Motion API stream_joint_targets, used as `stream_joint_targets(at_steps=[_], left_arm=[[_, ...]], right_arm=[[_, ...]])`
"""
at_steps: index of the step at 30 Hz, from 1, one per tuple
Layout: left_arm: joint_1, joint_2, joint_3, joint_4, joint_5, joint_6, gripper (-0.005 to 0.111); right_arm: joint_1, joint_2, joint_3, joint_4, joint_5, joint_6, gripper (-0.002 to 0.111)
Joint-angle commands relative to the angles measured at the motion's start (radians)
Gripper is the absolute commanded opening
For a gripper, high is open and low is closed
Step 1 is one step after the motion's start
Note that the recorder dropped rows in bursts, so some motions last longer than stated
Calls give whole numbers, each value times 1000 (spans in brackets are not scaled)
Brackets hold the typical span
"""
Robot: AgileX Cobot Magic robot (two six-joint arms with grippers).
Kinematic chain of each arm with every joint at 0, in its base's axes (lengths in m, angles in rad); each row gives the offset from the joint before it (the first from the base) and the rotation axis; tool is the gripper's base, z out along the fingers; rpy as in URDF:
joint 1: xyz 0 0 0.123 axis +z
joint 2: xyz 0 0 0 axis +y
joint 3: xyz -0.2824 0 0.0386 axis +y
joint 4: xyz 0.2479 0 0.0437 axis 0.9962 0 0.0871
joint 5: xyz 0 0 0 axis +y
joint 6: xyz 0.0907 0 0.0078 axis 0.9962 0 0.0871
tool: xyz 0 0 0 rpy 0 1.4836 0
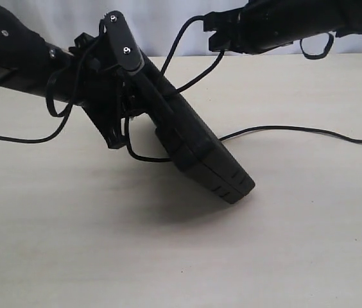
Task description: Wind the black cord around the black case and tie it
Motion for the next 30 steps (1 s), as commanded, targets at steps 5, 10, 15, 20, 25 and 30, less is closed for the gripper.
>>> stream_joint_targets(at_steps=[5,10,15,20,25,30], left_arm=[[-1,-164,-4,101,35,-11,49],[-1,-206,-4,77,54,-107,49],[-1,-113,17,57,69,-111,49],[-1,27,19,18,65,-111,49],[-1,117,19,5,20,-109,48],[-1,172,19,1,-26,-103,48]], right_arm=[[-5,-35,-5,-13,20,5,4],[-5,-34,-5,-13,20,10,4],[-5,-34,-5,-13,29,21,4],[-5,-34,-5,-13,47,21,4],[-5,-34,-5,-13,52,21,4],[-5,-34,-5,-13,52,21,4]])
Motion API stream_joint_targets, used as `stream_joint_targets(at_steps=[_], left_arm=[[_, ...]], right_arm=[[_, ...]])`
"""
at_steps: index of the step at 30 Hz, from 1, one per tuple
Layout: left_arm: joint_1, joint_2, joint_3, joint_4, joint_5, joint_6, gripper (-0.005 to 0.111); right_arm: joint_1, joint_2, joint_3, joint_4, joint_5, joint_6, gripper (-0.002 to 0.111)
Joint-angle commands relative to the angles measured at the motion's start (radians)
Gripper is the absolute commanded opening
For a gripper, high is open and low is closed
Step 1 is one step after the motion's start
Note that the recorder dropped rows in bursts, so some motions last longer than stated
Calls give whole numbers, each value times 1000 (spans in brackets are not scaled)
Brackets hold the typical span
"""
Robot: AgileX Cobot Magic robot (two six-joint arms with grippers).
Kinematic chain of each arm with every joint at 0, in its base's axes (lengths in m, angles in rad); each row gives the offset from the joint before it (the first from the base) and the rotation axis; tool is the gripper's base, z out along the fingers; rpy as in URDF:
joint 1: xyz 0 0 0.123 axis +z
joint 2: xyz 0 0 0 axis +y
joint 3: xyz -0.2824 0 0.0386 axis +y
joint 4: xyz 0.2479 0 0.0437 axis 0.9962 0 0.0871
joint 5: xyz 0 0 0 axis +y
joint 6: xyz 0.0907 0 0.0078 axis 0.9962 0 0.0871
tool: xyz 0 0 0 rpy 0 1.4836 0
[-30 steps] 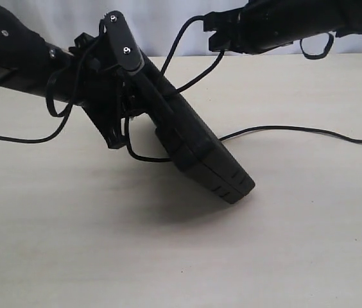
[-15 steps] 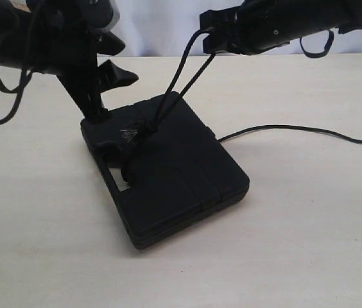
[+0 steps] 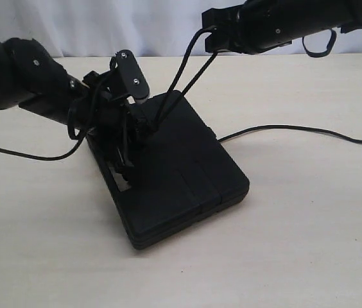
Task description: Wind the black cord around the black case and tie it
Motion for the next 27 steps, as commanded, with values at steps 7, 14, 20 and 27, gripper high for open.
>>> stream_joint_targets(at_steps=[7,14,20,27], left_arm=[[-1,48,0,-443,-56,342,44],[9,50,14,-668,-18,613,0],[24,51,14,-737,96,738,0],[22,51,14,-721,144,832,0]], right_arm=[[-9,-10,-7,-4,7,0,4],[-9,-10,-7,-54,21,57,12],[-71,-75,-7,-322,39,271,59],[-348,-118,1,-914,237,726,62]])
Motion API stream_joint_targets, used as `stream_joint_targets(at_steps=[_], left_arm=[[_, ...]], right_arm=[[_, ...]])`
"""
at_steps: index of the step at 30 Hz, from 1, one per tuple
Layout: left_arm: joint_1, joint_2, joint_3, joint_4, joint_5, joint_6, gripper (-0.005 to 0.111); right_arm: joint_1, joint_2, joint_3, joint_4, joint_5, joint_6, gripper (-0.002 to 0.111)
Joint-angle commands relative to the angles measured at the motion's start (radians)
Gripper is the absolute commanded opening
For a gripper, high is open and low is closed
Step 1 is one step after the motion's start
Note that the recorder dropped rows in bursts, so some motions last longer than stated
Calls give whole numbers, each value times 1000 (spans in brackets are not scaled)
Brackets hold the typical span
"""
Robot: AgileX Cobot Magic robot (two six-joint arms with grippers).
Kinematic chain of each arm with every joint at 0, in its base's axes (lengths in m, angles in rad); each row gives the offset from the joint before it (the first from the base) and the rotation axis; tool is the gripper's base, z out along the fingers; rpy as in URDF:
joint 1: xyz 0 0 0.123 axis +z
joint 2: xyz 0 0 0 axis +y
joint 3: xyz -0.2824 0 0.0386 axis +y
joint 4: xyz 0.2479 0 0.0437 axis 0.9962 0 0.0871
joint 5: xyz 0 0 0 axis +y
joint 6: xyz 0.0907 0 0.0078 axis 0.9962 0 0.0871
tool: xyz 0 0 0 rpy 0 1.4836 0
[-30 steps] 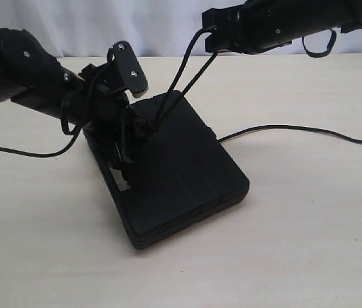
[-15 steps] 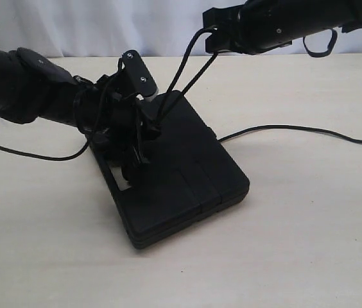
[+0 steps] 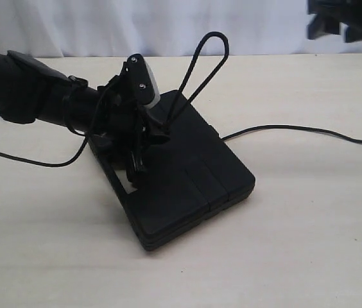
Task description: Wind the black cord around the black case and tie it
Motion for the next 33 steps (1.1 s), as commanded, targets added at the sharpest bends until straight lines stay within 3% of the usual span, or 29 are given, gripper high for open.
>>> stream_joint_targets(at_steps=[1,6,22,33], left_arm=[[-1,-5,1,47,24,32,0],[-1,-5,1,115,24,32,0],[-1,-5,1,113,18,32,0],[-1,-5,1,113,33,32,0]], right_arm=[[-121,79,7,-302,145,250,60],[-138,263,7,-311,120,288,59],[-219,446,7,-443,7,1139,59],[-219,500,7,-446,-165,1198,59]])
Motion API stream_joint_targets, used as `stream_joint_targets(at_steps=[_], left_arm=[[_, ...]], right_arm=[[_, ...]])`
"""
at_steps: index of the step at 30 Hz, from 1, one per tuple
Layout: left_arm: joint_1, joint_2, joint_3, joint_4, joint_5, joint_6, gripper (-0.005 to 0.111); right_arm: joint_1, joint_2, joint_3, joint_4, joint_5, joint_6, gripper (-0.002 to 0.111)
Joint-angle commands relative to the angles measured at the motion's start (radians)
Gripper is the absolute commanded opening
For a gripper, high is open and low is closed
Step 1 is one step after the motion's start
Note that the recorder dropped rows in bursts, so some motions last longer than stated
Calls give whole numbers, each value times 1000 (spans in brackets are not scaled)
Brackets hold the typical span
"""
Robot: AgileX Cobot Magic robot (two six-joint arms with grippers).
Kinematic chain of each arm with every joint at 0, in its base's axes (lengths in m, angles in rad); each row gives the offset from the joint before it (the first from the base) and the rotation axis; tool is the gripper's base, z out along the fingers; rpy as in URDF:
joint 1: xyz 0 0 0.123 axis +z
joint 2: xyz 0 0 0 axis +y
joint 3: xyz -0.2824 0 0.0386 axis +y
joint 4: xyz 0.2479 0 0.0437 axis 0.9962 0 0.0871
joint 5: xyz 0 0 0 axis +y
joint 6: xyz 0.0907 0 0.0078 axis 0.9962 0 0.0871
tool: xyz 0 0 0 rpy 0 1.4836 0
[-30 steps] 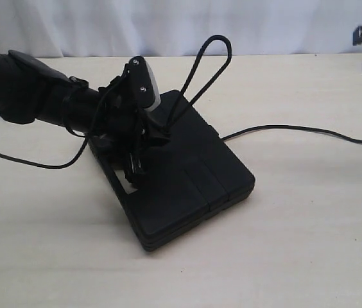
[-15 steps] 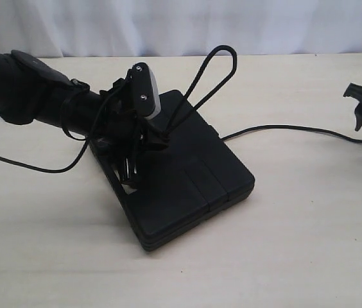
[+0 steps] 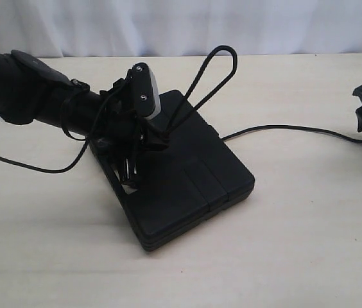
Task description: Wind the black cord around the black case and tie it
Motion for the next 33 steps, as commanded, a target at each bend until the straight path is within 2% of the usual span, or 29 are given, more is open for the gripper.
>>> stream_joint_targets(at_steps=[1,7,15,17,21,24,26,30,33], left_arm=[[-1,-5,1,-4,16,32,0],[-1,-5,1,-4,16,32,0],[-1,-5,1,-4,13,32,0],[-1,-5,1,-4,18,32,0],[-1,-5,1,2,21,32,0],[-1,-5,1,5,21,32,0],[-1,-5,1,4,20,32,0],[-1,-5,1,4,16,32,0],[-1,-5,1,1,16,32,0]], right_arm=[[-4,3,2,-29,-79,7,59],[-6,3,2,-113,-68,38,57],[-6,47,2,-113,5,92,25],[-6,66,2,-100,14,142,22],[-6,78,2,-82,-3,121,21],[-4,78,2,-77,-58,30,18],[-4,72,2,-31,-93,-32,5],[-4,41,2,86,-152,-208,4],[-4,-2,2,210,-171,-451,4]])
